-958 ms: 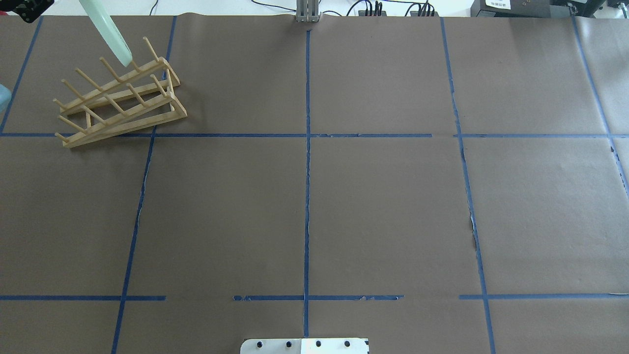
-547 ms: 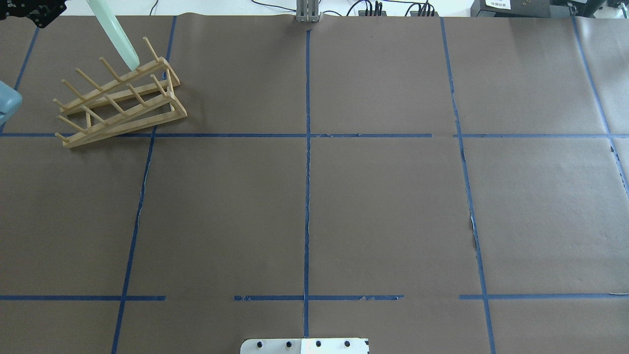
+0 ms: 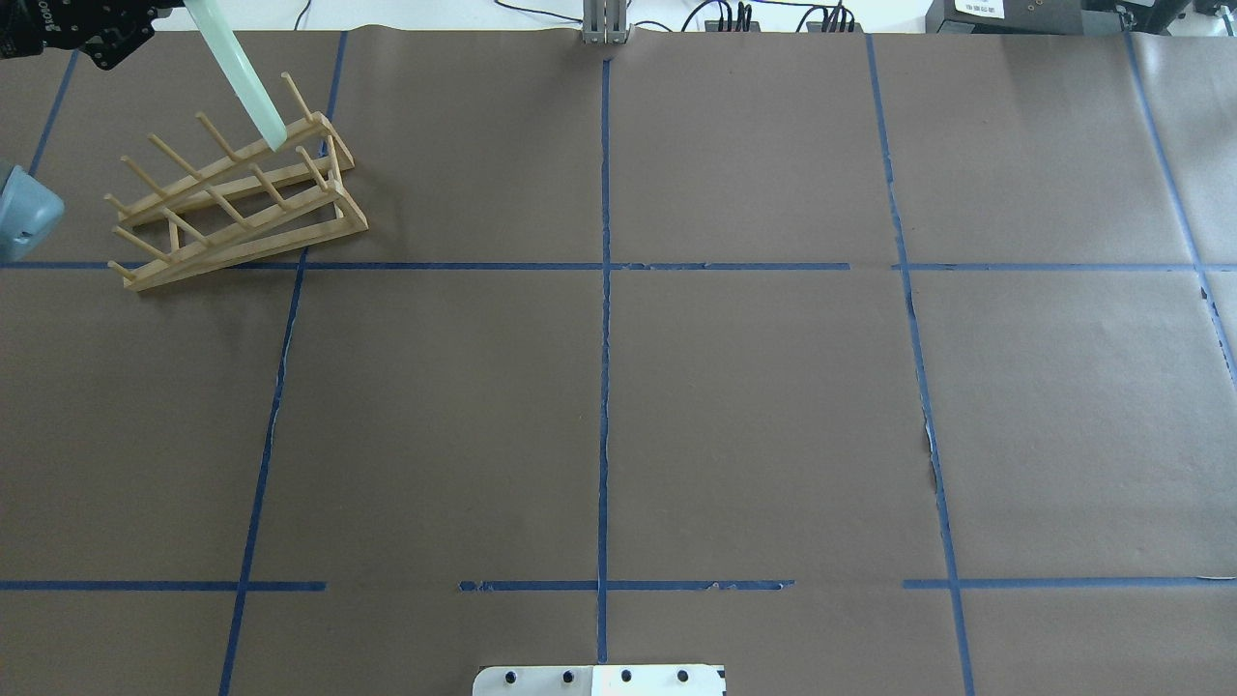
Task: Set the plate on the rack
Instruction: 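Lower the upright plate with the left gripper between the rack pegs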
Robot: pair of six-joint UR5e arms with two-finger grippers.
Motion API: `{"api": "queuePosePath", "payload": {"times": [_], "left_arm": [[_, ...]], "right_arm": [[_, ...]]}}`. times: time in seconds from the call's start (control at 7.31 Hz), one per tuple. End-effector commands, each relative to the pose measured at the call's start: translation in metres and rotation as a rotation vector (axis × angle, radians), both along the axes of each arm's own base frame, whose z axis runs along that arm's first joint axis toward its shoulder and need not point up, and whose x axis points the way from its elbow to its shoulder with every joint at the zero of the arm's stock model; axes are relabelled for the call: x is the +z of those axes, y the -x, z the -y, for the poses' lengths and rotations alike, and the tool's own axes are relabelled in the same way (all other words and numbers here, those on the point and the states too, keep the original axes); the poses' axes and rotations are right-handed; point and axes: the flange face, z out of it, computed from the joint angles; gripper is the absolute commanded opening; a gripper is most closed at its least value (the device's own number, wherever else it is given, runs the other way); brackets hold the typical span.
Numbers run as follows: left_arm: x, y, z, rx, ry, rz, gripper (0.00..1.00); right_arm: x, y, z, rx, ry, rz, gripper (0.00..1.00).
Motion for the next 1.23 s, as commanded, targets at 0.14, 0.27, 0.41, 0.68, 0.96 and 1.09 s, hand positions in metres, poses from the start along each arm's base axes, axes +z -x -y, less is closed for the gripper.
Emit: {"api": "queuePosePath", "payload": {"times": [0.14,0.27,0.41,0.68,0.96,1.09], "left_arm": [[0.007,-0.010,-0.002,0.008,-0.010,0.007,0.00],[0.009,-0.011,-0.002,0.006,-0.018,0.016,0.00],[0.011,-0.011,-0.001,0.005,-0.016,0.021,0.00],[0.016,-0.019,-0.001,0.013,-0.010,0.025,0.00],[0.018,-0.029,-0.002,0.007,-0.002,0.022,0.00],[0.021,-0.032,-0.001,0.004,0.005,0.024,0.00]], "right_arm": [[0.000,0.000,0.000,0.000,0.000,0.000,1.00],[0.000,0.000,0.000,0.000,0.001,0.000,1.00],[0.000,0.000,0.000,0.000,0.000,0.000,1.00],[0.000,0.000,0.000,0.000,0.000,0.000,1.00],[0.000,0.000,0.000,0.000,0.001,0.000,1.00],[0.000,0.000,0.000,0.000,0.001,0.000,1.00]]}}
